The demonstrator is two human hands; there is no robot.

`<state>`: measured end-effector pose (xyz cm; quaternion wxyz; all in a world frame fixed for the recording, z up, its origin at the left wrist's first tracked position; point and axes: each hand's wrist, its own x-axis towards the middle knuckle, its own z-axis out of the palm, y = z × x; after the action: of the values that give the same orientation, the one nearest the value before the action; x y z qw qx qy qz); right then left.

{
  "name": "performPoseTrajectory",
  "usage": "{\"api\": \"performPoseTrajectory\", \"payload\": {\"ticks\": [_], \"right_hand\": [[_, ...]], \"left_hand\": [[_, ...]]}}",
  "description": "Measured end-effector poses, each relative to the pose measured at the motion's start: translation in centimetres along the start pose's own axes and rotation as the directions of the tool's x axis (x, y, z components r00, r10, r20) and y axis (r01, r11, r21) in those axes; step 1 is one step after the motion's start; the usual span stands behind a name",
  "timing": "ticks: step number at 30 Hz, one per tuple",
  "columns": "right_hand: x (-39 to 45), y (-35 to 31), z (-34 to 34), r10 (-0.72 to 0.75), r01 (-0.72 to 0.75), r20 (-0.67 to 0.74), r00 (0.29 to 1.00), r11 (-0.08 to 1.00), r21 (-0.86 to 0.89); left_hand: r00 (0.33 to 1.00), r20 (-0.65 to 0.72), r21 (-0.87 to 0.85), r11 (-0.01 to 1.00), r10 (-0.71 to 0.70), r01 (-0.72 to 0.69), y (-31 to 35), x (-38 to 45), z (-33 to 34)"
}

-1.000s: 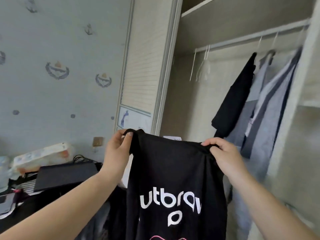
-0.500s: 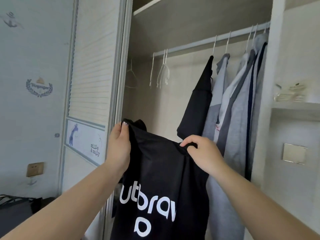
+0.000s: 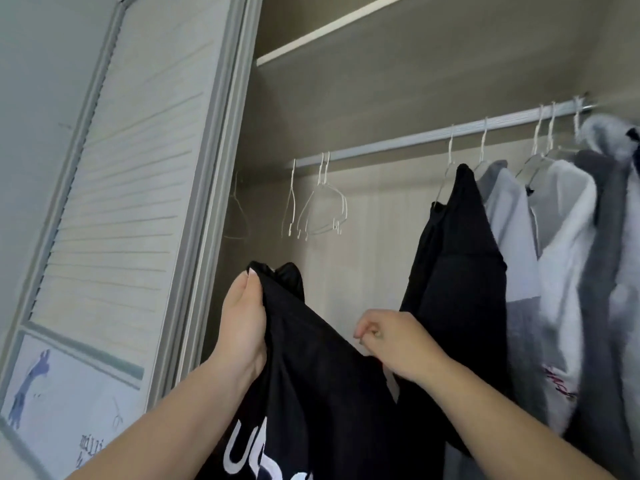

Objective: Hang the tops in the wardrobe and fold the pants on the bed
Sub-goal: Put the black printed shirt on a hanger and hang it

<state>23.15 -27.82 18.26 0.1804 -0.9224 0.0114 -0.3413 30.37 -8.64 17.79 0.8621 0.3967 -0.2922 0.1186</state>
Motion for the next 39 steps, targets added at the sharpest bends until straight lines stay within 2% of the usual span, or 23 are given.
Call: {"api": "performPoseTrajectory", "payload": {"ticks": [5, 9, 12, 15, 18, 23, 26, 30, 35, 39], "right_hand": [[7.7, -1.5, -1.9, -0.028, 0.038, -0.108, 0.994, 0.995, 0.089], [13.7, -3.3, -4.2, -0.05, 0.071, -0.257, 0.965, 0.995, 0.073], [17.9, -4.3, -5.7, -0.01, 0.021, -0.338, 0.941, 0.999, 0.027], [21.0, -4.7, -6.1, 0.075, -0.06, -0.351, 0.933, 0.997, 0.053], [23.0, -4.6, -5.5, 0.172, -0.139, -0.294, 0.94, 0.982, 0.13], [24.8, -2.9, -3.1, 0.135, -0.11, -0.365, 0.921, 0.99, 0.089], [25.1, -2.3, -2.4, 0.138, -0.076, -0.484, 0.864, 0.986, 0.146], [26.0, -3.0, -2.4, 0.23, -0.011, -0.578, 0.783, 0.934, 0.356], [27.4, -4.8, -2.5, 0.301, 0.086, -0.544, 0.783, 0.814, 0.574], [28.0, -4.9, -2.8, 0.342, 0.082, -0.528, 0.777, 0.777, 0.625]], "left_hand": [[0.998, 0.07, 0.053, 0.999, 0.004, -0.007, -0.3, 5.0, -0.3], [0.997, 0.077, 0.118, 0.993, 0.007, -0.016, -0.8, 7.9, -0.5], [0.998, 0.07, 0.14, 0.99, 0.008, -0.018, -1.0, 9.4, -0.6], [0.996, 0.093, 0.153, 0.988, 0.007, -0.021, -1.1, 10.6, -0.7], [0.992, 0.129, 0.135, 0.991, -0.004, -0.014, -1.2, 11.8, -0.5], [0.984, 0.172, 0.139, 0.99, -0.04, 0.016, -1.4, 12.7, -0.2], [0.984, 0.169, 0.152, 0.988, -0.052, 0.026, -1.5, 12.8, 0.0], [0.98, 0.189, 0.154, 0.987, -0.062, 0.033, -1.6, 12.5, 0.3], [0.979, 0.195, 0.126, 0.991, -0.068, 0.044, -1.9, 11.8, 1.0], [0.978, 0.199, 0.094, 0.994, -0.064, 0.046, -1.9, 11.4, 1.8]]}}
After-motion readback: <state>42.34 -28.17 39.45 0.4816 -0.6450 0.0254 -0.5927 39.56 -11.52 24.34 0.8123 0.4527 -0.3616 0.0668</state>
